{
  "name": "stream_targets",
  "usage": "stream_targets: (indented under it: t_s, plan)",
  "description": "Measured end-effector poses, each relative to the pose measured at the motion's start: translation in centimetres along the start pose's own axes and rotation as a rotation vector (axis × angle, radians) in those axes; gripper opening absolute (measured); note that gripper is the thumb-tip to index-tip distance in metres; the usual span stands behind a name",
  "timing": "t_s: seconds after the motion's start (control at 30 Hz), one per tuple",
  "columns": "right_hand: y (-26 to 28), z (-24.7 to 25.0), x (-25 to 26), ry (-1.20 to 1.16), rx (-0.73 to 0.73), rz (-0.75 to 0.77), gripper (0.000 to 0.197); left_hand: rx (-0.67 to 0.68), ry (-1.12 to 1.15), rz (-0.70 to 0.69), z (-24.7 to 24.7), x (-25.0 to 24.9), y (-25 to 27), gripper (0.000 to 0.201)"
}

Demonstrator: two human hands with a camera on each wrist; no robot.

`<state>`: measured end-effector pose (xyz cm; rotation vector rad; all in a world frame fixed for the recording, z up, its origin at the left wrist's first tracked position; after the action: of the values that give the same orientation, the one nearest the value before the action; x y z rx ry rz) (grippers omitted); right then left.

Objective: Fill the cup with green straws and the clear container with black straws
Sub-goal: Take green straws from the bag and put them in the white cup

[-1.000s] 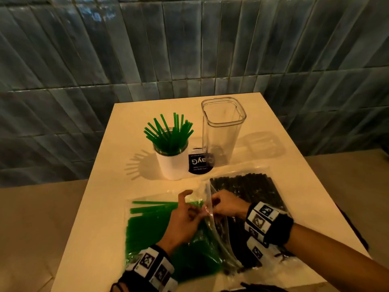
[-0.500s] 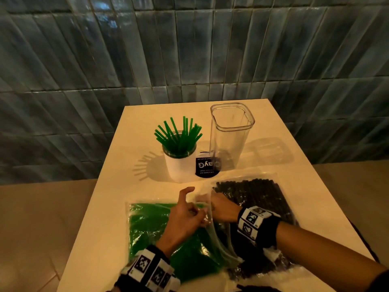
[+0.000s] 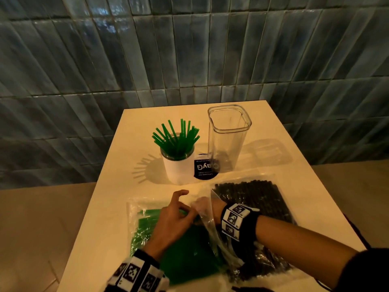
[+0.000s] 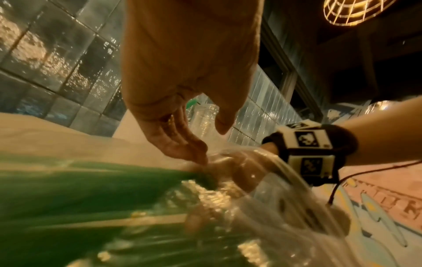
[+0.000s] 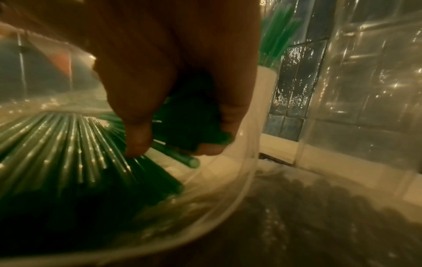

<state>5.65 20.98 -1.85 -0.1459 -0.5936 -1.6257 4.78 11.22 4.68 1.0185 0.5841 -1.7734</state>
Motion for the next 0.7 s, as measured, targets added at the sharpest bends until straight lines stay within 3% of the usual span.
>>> stream_targets:
  t_s: [0.07,0.17,0.43,0.7]
  plan:
    - [0.5,0.4,0.6,0.036,0.005,0.061,0.041,-0.069,-0.079,-0.028,1.0,0.5,-0.5,0.058]
    - [1.2,2.2,1.1,0.161,-0.116,0.139,0.039,-0.113,-0.123,-0.03,1.6,1.9,-1.0,0.066]
    - [3.9,4.1,-0.4,0.243,-0.055,0.117,0.053,-0.055,-0.143,0.037,-0.1,4.5,-2.1,0.071]
    - [7.4,8.5,-5.8,0.404,0.0,0.008,0.027,-0.007,-0.256,0.104,-1.5,7.4,-3.2,0.072]
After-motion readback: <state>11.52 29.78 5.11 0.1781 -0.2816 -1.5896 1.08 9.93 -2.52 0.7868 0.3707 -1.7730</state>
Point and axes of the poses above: each hand's wrist, its own y-axis away from the middle knuckle, its own z-axis out of the back of the hand, x = y × z, the point moved 9 cm from there along -y, towards the middle knuckle, and after that the axes turned 15 degrees about -x, right-handed, at the moved point
